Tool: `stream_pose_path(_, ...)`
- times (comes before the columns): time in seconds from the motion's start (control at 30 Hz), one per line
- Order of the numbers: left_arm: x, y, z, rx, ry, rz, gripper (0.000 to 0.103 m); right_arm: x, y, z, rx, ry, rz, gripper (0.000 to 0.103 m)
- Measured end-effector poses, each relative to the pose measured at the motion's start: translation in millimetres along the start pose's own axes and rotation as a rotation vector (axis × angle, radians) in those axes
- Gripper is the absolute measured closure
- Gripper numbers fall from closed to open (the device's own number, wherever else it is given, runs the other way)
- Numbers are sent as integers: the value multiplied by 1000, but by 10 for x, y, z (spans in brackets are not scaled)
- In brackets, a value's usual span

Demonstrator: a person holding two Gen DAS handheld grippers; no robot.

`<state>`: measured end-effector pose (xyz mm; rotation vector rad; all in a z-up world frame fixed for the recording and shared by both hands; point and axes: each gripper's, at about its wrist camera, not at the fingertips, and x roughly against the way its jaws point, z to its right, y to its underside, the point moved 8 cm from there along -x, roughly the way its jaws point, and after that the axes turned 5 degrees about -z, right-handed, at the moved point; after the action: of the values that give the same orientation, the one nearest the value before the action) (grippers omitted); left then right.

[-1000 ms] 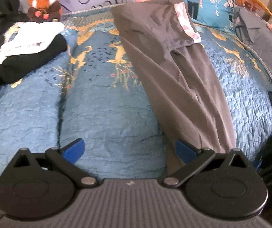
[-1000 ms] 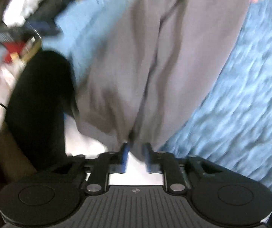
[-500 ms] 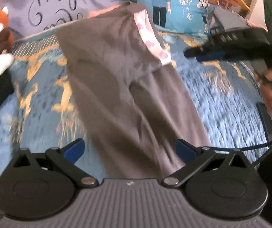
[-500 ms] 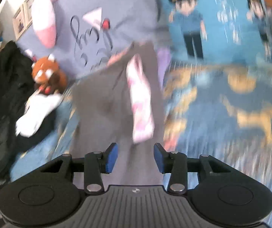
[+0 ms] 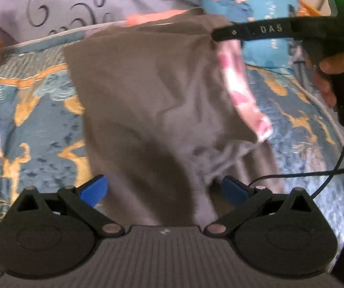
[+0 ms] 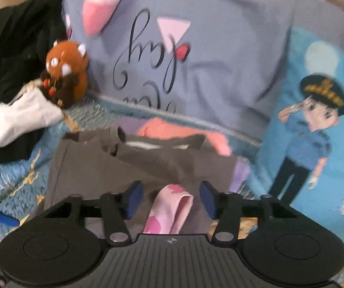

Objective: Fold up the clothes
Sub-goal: 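Grasp the shirt by the pink strip with the right gripper and lay it onto the folded stack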

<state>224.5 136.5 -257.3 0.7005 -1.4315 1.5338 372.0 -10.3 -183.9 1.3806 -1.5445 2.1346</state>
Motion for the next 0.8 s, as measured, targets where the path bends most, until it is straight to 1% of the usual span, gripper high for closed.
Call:
stream_pose_path(0.03, 0, -8, -41, 7, -8, 1, 0, -17, -64, 41, 3, 14, 14, 96)
stream_pose_path(0.07, 2, -14, -93, 26, -6, 1, 0, 45, -70, 52, -3, 27, 30, 98)
stream_pose_path(0.2, 9, -58, -229, 99, 32, 5, 0, 295, -92, 98, -26, 77, 93, 100)
stream_pose_path(0.3, 73, -81, -279, 114, 31, 26, 0, 493, -111, 156, -49, 120, 140, 100)
stream_pose_path(0.33, 95, -92, -289, 115, 30, 33, 0, 542, -104, 237, -70, 150, 143, 100)
stream_pose_path(0.4, 112, -98, -306, 122, 34, 37, 0, 536, -25, 430, -116, 223, 98, 100)
stream_pose_path(0.43, 111, -98, -311, 125, 39, 36, 0, 527, 12, 501, -139, 241, 80, 100)
stream_pose_path(0.63, 95, -62, -254, 106, 29, 25, 0, 414, 209, 684, -294, 185, 20, 100)
stream_pose_path(0.8, 102, -46, -260, 113, 35, 23, 0, 483, 201, 634, -369, 104, 20, 99)
